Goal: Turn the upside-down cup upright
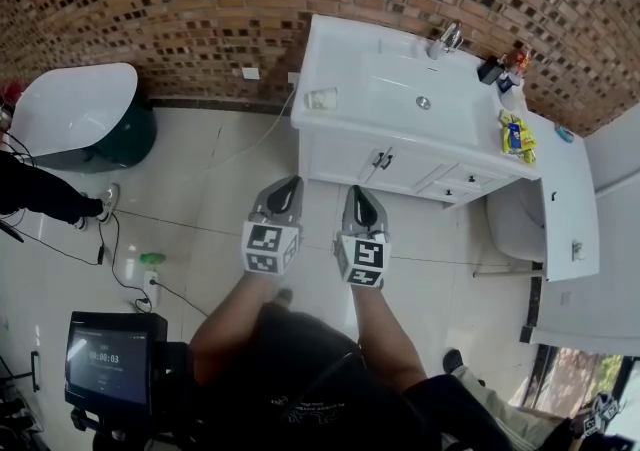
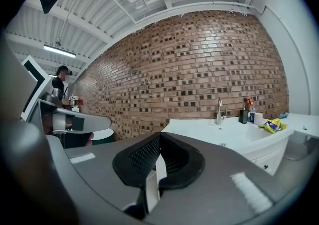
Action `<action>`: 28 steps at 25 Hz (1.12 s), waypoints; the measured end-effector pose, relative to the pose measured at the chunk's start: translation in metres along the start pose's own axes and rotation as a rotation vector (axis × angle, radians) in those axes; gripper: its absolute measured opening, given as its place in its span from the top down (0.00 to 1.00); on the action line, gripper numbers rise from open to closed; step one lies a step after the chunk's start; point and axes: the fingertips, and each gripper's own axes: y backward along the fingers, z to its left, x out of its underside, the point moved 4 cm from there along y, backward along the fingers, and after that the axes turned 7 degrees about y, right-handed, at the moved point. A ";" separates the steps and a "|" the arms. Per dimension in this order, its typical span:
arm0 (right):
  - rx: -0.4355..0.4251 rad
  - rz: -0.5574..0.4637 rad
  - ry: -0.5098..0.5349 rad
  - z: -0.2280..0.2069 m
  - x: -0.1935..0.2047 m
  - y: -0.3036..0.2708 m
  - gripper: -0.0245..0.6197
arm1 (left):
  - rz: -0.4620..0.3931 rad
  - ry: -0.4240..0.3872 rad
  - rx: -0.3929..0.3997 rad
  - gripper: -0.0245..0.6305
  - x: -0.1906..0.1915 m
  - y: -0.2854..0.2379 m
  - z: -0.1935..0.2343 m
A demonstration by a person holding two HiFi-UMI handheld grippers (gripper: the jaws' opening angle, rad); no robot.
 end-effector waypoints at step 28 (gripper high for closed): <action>0.049 0.042 0.083 0.027 -0.018 -0.121 0.94 | 0.021 0.009 0.095 0.97 -0.031 -0.087 0.092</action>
